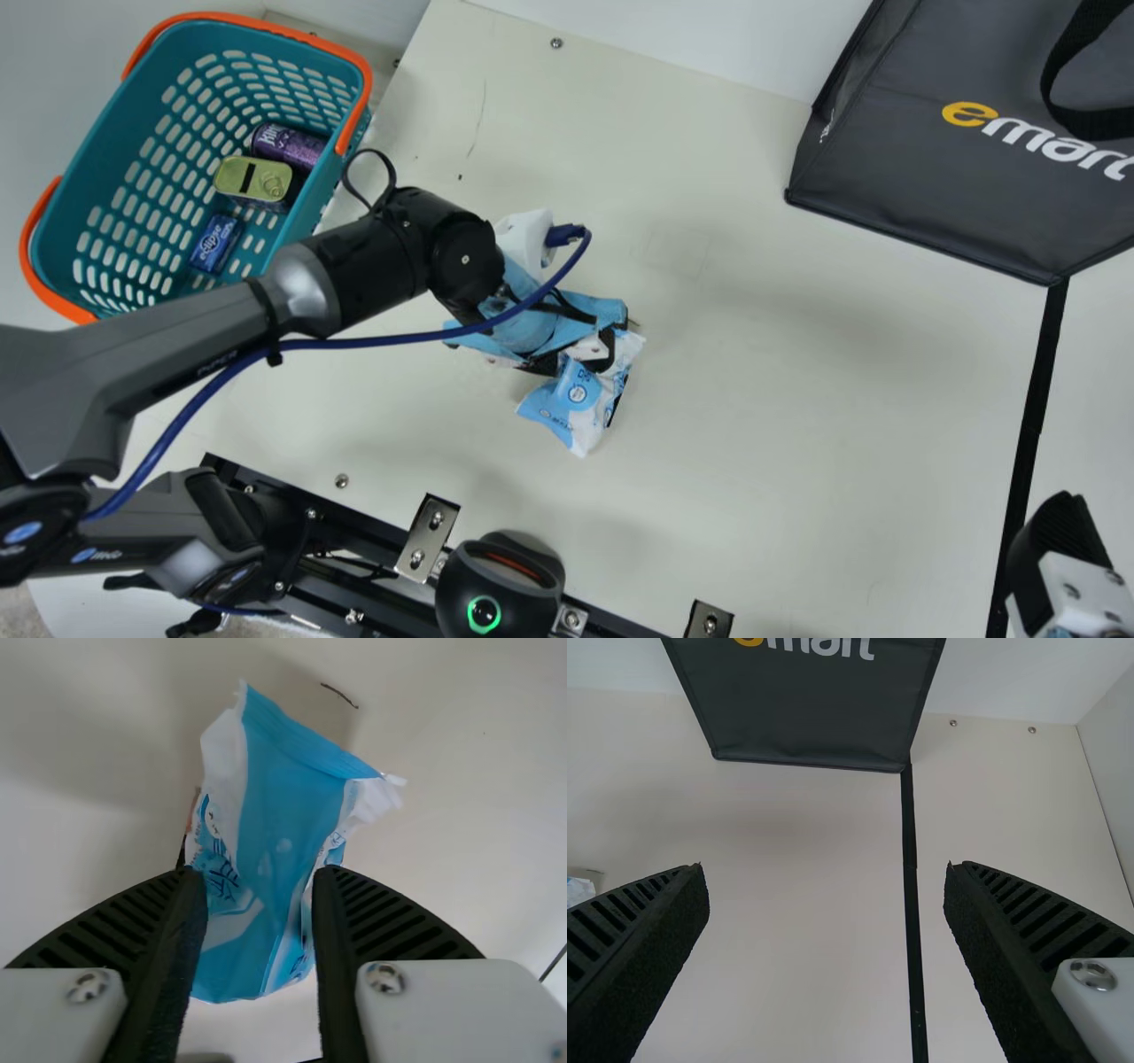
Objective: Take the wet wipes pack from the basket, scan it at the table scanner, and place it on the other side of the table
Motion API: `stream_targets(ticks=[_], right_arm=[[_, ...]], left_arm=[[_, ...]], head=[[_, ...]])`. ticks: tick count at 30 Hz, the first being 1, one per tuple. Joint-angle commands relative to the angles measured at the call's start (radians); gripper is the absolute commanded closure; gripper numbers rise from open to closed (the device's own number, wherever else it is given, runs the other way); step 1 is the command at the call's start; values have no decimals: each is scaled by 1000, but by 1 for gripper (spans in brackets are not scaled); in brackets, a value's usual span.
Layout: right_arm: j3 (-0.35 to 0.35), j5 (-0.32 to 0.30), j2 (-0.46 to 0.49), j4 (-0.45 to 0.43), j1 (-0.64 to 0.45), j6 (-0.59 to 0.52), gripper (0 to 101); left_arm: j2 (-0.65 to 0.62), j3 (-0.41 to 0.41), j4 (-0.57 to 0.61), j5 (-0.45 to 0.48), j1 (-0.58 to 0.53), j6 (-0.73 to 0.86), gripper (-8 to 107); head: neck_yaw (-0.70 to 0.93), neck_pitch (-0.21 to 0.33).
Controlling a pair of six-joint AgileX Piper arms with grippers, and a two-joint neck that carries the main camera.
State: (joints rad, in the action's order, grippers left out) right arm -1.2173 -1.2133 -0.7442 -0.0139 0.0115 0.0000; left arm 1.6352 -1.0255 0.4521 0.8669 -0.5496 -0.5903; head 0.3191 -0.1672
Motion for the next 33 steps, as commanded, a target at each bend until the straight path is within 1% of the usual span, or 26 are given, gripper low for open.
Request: stream_targets(ticks=[1,7,12,24,33], right_arm=[[0,0,0,0,0,0,6],[0,0,0,0,0,0,6],[0,0,0,0,0,0,6],[0,0,0,0,0,0,6],[0,0,0,0,0,0,6]], left_arm=[[-12,3,-12,-6,5,3,47],[-72,6,-62,5,36,43,27],[-138,8,-83,41,78,132,10],[-272,7,-121,140,206,423,9],[-375,5,-149,190,316,592,9]], head=[[2,29],[2,29],[2,29],[2,29],[2,29]])
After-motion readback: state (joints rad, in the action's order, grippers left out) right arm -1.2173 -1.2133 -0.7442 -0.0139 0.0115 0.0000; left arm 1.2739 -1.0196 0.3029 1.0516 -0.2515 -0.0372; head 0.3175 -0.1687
